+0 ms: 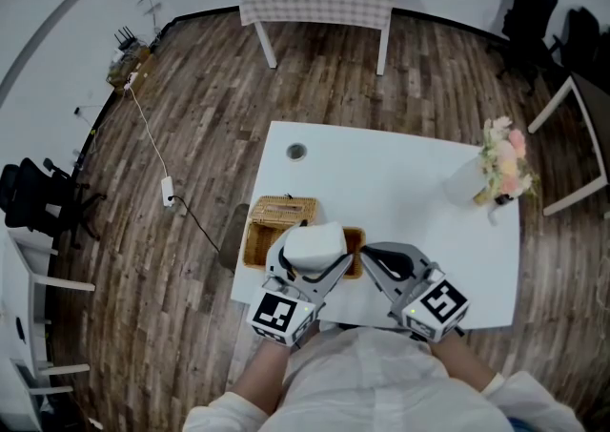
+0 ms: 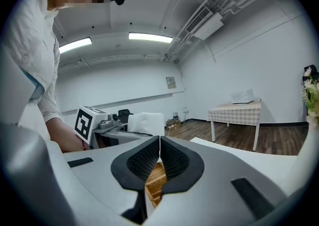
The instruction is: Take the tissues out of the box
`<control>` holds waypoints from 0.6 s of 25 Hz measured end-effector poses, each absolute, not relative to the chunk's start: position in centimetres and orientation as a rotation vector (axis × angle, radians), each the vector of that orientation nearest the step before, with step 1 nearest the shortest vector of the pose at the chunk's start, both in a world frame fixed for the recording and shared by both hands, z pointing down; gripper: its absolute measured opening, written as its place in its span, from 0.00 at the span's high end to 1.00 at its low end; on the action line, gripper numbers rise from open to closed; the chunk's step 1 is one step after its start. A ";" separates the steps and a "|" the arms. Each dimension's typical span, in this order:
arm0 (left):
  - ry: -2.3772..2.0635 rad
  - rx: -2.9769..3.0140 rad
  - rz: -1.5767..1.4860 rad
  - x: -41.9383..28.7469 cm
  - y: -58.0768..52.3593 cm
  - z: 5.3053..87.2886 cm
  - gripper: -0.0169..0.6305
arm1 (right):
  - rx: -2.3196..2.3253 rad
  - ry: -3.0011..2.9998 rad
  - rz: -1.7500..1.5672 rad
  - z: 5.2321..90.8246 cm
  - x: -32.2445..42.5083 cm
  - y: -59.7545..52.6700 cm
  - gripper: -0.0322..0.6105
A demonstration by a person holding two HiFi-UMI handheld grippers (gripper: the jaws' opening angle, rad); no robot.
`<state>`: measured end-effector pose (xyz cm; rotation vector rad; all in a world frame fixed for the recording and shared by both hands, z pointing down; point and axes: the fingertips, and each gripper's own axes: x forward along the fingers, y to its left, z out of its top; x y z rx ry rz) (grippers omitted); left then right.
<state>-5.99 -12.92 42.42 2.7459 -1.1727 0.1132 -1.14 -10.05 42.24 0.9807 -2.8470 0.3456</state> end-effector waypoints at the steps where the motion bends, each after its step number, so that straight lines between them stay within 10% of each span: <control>1: -1.175 2.748 0.112 -6.0 -12.9 42.4 0.36 | 0.975 -2.848 0.341 42.3 -1.2 -10.0 0.90; 15: -1.181 2.745 0.101 -5.7 -12.8 42.8 0.36 | 0.985 -2.837 0.353 42.6 -0.7 -10.0 0.90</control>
